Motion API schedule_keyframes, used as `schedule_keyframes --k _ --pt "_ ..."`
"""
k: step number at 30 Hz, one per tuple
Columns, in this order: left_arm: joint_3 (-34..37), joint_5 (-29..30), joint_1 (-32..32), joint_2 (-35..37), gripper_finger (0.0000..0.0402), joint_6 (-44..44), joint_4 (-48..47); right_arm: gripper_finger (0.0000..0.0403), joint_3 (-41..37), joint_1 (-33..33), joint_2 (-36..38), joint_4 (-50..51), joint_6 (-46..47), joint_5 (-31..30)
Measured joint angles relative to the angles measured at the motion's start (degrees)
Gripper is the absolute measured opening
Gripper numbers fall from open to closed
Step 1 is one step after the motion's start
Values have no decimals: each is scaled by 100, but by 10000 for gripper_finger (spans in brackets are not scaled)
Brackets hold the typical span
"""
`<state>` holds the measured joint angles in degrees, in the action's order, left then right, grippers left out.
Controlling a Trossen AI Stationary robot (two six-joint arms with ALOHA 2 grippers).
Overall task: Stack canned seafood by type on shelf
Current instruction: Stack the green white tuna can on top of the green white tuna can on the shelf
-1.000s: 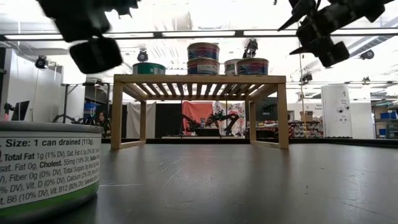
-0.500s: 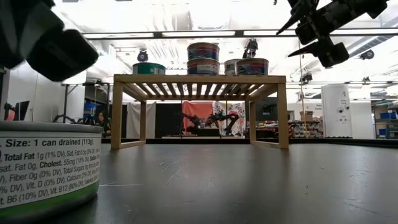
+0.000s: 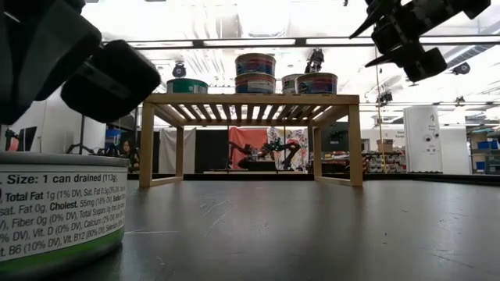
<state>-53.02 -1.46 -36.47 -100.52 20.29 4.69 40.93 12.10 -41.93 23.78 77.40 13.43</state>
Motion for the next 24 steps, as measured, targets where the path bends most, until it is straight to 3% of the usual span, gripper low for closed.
schedule_keyframes --k 4,15,24 --pt "-343 -14 0 -200 0 -307 -448 228 2 -240 -54 -6 63 -177" --pt "-351 18 2 -204 0 -330 -977 228 4 -413 -138 -6 57 -461" --pt "-344 411 13 -146 0 -331 -1286 224 4 -413 -141 -5 -75 -464"
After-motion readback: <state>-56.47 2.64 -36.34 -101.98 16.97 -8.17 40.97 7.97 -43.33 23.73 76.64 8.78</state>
